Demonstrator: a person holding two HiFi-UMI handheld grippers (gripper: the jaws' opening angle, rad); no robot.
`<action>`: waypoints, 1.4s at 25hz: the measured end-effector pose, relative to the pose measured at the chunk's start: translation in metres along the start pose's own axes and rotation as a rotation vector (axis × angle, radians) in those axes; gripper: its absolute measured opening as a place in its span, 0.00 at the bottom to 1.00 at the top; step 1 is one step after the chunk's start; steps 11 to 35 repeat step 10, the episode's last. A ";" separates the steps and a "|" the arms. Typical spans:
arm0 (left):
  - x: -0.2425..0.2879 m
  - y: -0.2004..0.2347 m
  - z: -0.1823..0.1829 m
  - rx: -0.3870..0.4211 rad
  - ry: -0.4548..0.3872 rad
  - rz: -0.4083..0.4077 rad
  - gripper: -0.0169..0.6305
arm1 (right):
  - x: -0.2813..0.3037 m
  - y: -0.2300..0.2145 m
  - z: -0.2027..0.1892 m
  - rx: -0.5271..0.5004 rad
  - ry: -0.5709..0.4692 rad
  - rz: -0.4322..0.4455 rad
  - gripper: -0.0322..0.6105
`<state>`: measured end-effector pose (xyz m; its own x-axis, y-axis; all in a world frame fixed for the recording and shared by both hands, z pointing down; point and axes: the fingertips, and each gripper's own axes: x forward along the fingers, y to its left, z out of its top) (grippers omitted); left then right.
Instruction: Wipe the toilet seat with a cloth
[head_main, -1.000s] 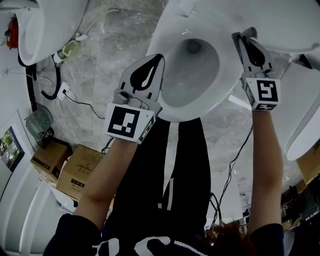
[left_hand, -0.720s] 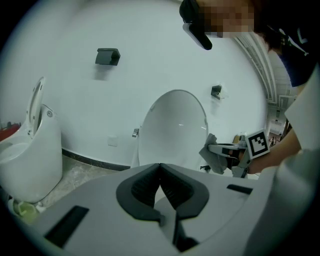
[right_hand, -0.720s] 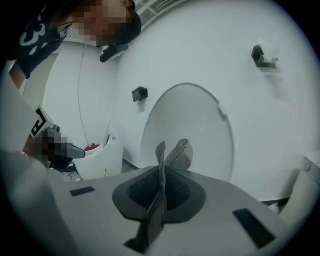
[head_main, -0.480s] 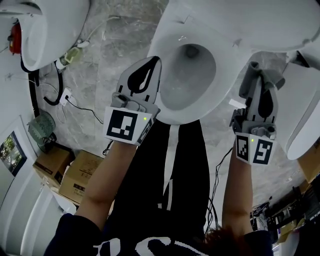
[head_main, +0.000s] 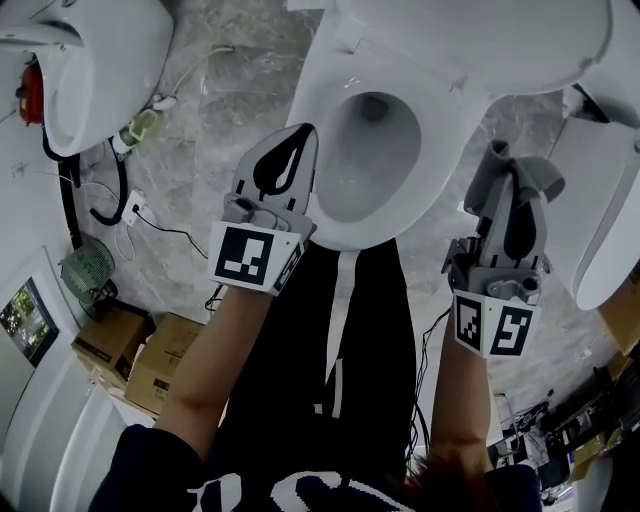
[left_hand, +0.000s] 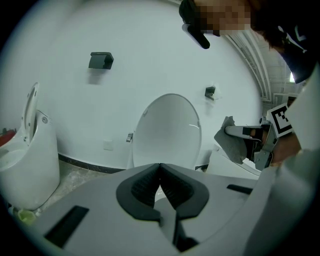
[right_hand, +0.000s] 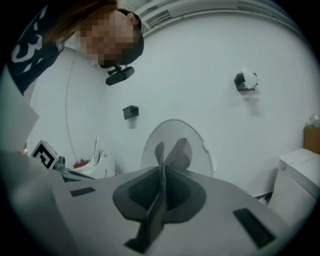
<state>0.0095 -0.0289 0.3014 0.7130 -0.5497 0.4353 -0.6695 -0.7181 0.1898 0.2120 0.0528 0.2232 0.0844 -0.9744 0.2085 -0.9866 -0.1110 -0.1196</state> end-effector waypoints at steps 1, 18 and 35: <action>-0.001 -0.002 0.001 0.005 0.001 -0.006 0.04 | -0.003 0.000 0.003 0.011 -0.005 -0.011 0.09; -0.011 -0.016 0.022 0.025 -0.024 -0.060 0.04 | -0.024 0.007 0.018 0.022 -0.021 -0.058 0.08; -0.011 -0.016 0.022 0.025 -0.024 -0.060 0.04 | -0.024 0.007 0.018 0.022 -0.021 -0.058 0.08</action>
